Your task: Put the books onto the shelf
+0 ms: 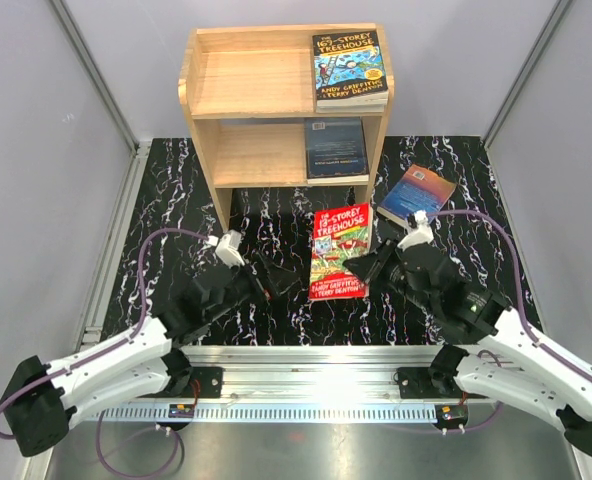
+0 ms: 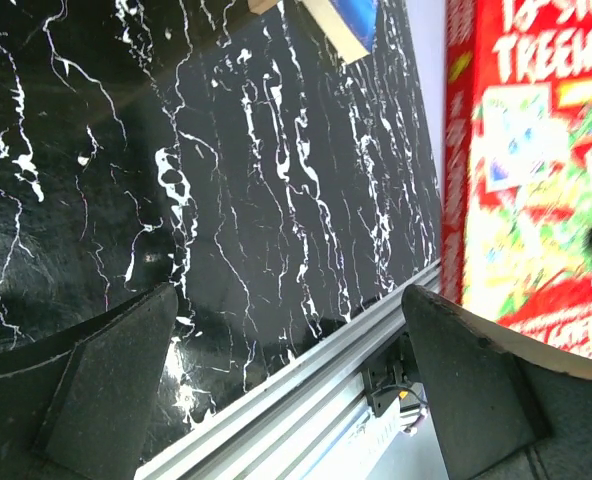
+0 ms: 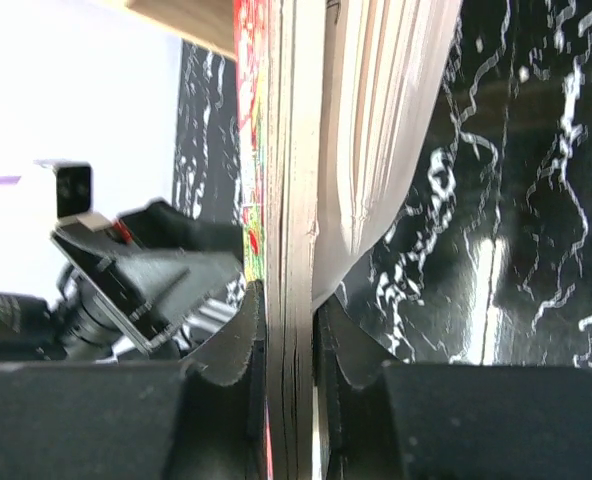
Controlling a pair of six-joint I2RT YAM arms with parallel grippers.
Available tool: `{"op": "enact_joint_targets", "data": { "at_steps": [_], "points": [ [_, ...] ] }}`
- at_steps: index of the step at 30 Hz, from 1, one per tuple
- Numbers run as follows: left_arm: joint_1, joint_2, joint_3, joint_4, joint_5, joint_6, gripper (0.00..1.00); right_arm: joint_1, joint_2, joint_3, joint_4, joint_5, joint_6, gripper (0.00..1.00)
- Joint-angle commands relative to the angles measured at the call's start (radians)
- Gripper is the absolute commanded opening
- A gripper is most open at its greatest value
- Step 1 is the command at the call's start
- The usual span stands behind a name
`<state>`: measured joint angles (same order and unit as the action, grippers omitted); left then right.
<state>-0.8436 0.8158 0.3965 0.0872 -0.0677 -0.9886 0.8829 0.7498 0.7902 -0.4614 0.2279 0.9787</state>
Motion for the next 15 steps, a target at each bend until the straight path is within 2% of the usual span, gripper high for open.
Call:
{"op": "enact_joint_targets", "data": {
  "at_steps": [1, 9, 13, 15],
  "points": [
    [-0.002, -0.036, -0.016, -0.049, -0.02, 0.03, 0.99, 0.007, 0.067, 0.145, 0.058, 0.082, -0.057, 0.0],
    [-0.002, -0.073, -0.027, -0.084, -0.03, 0.031, 0.99, -0.01, 0.4, 0.536, -0.034, 0.232, -0.195, 0.0],
    [0.0, -0.083, -0.039, -0.084, -0.023, 0.039, 0.99, -0.082, 0.535, 0.697, -0.062, 0.22, -0.256, 0.0],
    [-0.002, -0.09, -0.05, -0.086, -0.026, 0.036, 0.99, -0.146, 0.61, 0.774, -0.079, 0.165, -0.281, 0.0]
  ]
}}
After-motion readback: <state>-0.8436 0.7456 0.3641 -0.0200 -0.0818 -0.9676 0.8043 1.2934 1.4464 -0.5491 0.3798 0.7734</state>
